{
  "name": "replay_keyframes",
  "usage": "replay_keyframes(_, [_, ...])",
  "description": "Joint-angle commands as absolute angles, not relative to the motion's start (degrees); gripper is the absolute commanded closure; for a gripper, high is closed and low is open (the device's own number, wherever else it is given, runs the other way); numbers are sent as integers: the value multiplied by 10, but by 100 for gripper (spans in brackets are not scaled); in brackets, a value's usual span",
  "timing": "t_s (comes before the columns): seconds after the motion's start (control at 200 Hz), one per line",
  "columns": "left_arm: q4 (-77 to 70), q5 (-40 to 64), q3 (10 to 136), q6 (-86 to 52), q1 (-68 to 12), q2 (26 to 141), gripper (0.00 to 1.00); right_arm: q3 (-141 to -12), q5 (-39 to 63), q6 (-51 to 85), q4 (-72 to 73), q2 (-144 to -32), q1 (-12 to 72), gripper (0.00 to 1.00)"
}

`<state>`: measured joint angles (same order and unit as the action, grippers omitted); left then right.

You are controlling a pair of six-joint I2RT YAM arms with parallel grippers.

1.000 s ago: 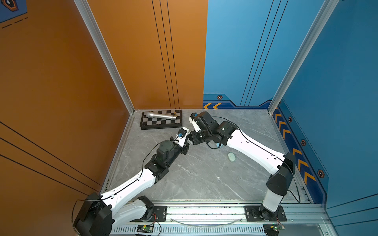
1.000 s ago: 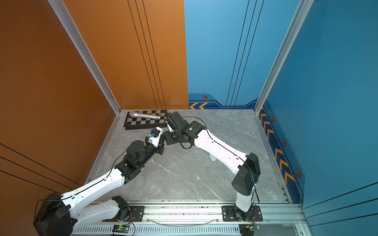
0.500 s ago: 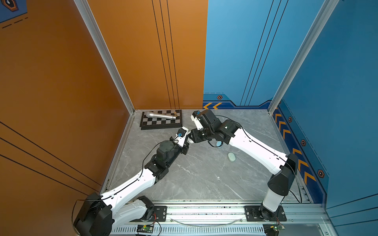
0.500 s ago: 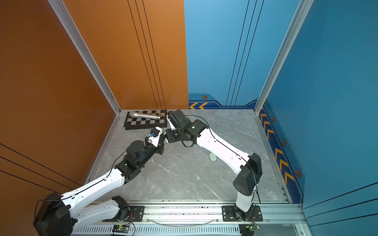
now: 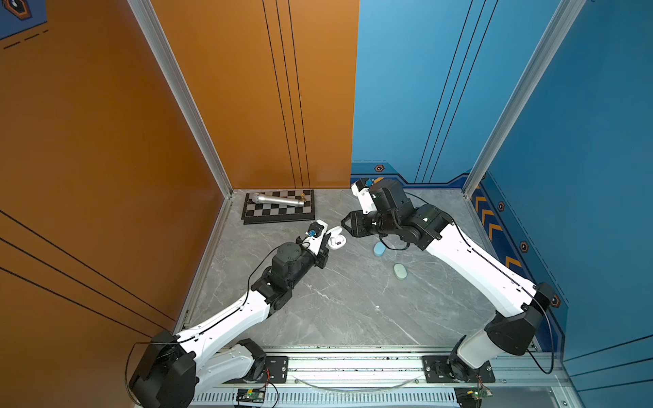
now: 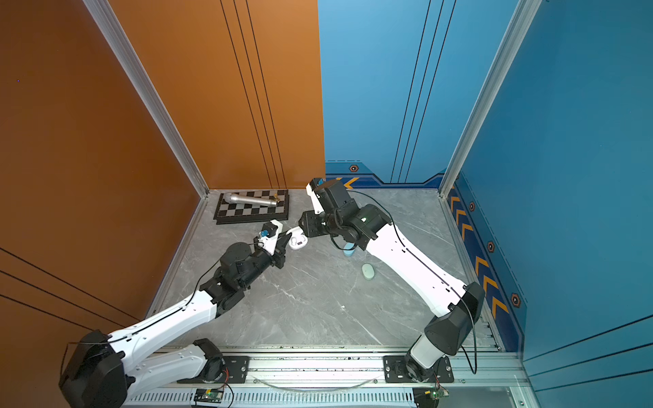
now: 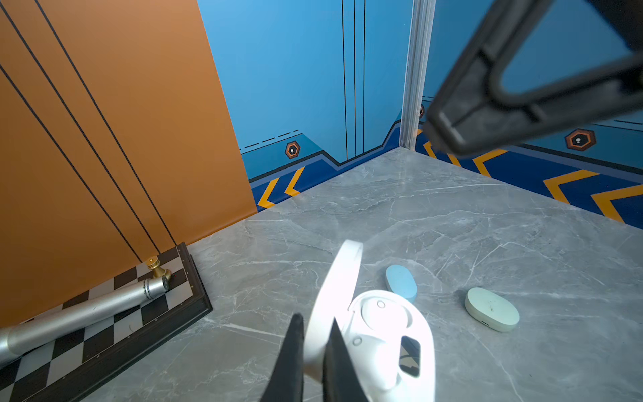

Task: Insert wireless bluetooth earbuds into charging case
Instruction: Insert the wireless bluetooth earbud into the charging case.

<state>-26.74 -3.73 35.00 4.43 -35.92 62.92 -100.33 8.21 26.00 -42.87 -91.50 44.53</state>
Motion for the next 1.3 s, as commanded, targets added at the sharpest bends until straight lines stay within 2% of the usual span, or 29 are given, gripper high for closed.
replay_keyframes(0.0, [-284, -22, 373, 33, -360, 634, 100, -991, 99, 257, -425, -925, 465, 59])
replay_keyframes(0.445, [-284, -21, 380, 31, -363, 631, 100, -998, 73, 253, -425, -974, 493, 58])
replay_keyframes(0.911, [-284, -18, 384, 31, -365, 626, 100, -1005, 40, 252, -425, -995, 495, 65])
replay_keyframes(1.126, [-284, -20, 383, 33, -364, 623, 100, -1009, 36, 253, -425, -1000, 497, 72])
replay_keyframes(1.291, [-284, -23, 377, 33, -363, 622, 100, -1018, 40, 250, -425, -984, 495, 65])
